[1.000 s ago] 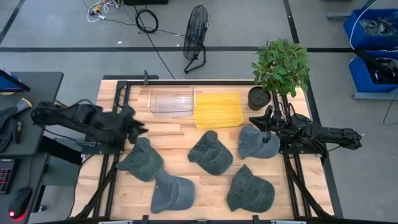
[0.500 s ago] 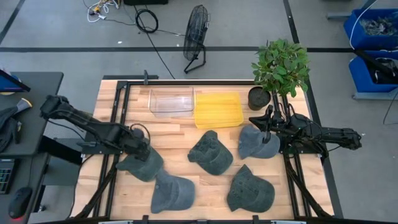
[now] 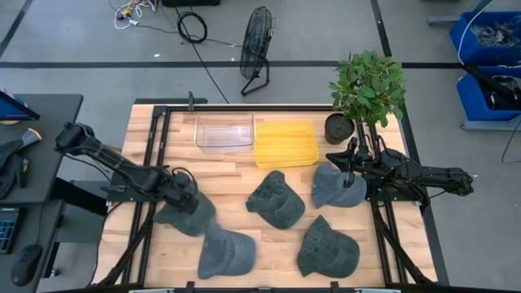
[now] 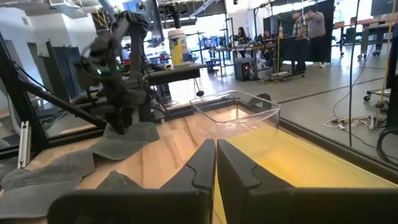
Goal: Pick & Place hat
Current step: Put the top left black cap into the yellow bin
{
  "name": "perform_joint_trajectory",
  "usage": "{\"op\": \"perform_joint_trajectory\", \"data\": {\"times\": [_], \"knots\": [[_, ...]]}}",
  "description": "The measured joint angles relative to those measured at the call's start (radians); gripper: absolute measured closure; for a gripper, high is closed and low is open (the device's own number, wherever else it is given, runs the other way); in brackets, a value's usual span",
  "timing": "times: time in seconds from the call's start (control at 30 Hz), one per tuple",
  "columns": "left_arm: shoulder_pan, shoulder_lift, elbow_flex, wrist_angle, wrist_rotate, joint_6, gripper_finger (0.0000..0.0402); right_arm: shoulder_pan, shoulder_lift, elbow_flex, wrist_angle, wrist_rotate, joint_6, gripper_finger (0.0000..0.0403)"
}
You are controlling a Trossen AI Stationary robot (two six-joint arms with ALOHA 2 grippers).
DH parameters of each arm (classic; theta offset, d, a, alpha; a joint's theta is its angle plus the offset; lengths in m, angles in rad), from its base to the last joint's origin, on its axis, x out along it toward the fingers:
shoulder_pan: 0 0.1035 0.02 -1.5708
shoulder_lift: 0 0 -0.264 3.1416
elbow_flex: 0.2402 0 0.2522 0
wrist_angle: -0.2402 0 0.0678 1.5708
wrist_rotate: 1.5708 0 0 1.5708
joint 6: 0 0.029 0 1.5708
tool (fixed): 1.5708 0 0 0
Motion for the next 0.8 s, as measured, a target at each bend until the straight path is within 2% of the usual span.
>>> {"op": "perform_joint_trajectory", "data": {"times": [0.1, 0.17, 0.27, 0.3, 0.43, 0.6, 0.7, 0.8], "knots": [[0.0, -0.001, -0.123, 0.161, 0.04, -0.074, 0.0246, 0.0, 0.0, 0.0, 0.0, 0.0, 0.0, 0.038], [0.004, -0.009, -0.169, 0.283, 0.025, -0.097, 0.0288, 0.0, 0.0, 0.0, 0.0, 0.0, 0.0, 0.038], [0.031, -0.029, -0.16, 0.29, -0.04, -0.065, 0.037, 0.0, 0.0, 0.0, 0.001, 0.001, -0.01, 0.038], [0.046, -0.041, -0.142, 0.281, -0.075, -0.044, 0.0383, 0.0, 0.0, 0.0, 0.001, 0.0, -0.028, 0.038], [0.126, -0.087, 0.001, 0.274, -0.202, 0.104, 0.0386, 0.0, 0.001, 0.0, 0.002, 0.003, -0.094, 0.038], [0.248, -0.082, 0.227, 0.283, -0.404, 0.476, 0.039, 0.0, 0.001, 0.0, 0.008, 0.046, -0.096, 0.038], [0.335, -0.038, 0.322, 0.344, -0.499, 0.654, 0.0386, -0.001, 0.001, 0.0, 0.008, 0.069, -0.097, 0.038], [0.431, 0.032, 0.388, 0.5, -0.519, 0.825, 0.0384, -0.001, 0.001, 0.0, 0.01, 0.07, -0.097, 0.038]]}}
